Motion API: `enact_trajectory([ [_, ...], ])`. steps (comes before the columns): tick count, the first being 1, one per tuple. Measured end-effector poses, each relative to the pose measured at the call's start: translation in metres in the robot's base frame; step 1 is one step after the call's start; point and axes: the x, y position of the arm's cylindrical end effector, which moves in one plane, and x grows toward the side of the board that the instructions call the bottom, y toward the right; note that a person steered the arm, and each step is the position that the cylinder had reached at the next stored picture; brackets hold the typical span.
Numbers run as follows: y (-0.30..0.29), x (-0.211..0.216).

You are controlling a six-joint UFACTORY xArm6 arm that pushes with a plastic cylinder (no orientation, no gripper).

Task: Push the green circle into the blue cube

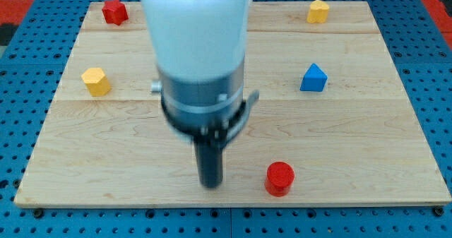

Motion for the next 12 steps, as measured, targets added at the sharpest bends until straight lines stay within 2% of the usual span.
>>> enact_trajectory([
  [1,0.066,0.005],
  [2,0.098,-0.018],
  [3,0.129,-0.023],
  [4,0.069,-0.008],
  [5,0.062,-0.033],
  [6,0.094,-0.052],
  [7,0.072,-0.036],
  [8,0.119,-0.052],
  [9,0.141,-0.051],
  [10,0.084,-0.039],
  [11,0.051,-0.071],
  [12,0.062,-0.151],
])
